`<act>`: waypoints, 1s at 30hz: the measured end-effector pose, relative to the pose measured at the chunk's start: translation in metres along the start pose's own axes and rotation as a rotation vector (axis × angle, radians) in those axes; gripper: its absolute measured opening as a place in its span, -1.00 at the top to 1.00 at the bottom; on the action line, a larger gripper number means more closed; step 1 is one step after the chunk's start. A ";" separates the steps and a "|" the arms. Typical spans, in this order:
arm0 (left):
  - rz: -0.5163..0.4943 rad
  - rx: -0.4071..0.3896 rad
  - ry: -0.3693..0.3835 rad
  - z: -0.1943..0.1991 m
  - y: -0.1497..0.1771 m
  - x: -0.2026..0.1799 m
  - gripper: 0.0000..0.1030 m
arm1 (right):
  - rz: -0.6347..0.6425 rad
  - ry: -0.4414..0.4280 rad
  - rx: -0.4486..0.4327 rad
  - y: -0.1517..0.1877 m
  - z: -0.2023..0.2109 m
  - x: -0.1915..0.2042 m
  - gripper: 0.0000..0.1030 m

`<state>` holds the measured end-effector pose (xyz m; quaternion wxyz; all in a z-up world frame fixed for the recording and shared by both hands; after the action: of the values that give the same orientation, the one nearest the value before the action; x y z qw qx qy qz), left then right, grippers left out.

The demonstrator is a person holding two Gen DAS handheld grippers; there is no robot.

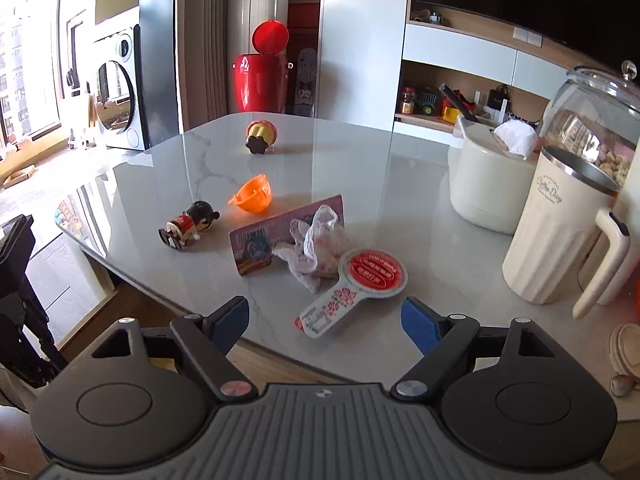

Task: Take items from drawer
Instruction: 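Grasp the pink pig toy and teal toy together with the left gripper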

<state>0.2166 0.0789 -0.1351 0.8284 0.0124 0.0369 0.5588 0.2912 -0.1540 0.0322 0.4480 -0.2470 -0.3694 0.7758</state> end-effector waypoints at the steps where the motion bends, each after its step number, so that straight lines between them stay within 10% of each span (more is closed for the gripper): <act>1: 0.010 0.016 -0.006 -0.004 -0.002 0.001 0.52 | -0.009 0.007 0.007 0.004 0.001 -0.002 -0.63; 6: 0.043 -0.018 0.066 -0.006 -0.025 -0.005 0.53 | -0.040 0.020 0.035 0.020 0.005 -0.010 -0.63; 10: 0.158 -0.226 0.405 0.033 -0.053 -0.024 0.50 | -0.032 0.016 0.032 0.027 0.007 -0.010 -0.63; 15: -0.098 -0.306 0.012 0.053 -0.058 -0.029 0.54 | -0.044 0.015 0.031 0.027 0.006 -0.015 -0.64; 22: -0.435 -0.366 0.020 0.044 -0.058 -0.086 0.47 | -0.038 0.015 0.028 0.025 0.005 -0.011 -0.69; 30: -0.848 -0.434 -0.183 0.015 -0.057 -0.112 0.46 | -0.035 0.026 0.039 0.028 0.002 -0.015 -0.70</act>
<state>0.2285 -0.0461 -0.1180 0.9664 -0.1279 -0.1518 0.1634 0.2825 -0.1773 0.0122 0.4712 -0.2418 -0.3528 0.7714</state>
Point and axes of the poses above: each gripper's, at about its wrist camera, not at the fingertips, and z roughly against the way its jaws point, x to its left, y to its underside, the point moved 8 cm from there along -z, roughly the way its jaws point, and after that the axes turned 2 degrees about y, right-handed, at the moved point
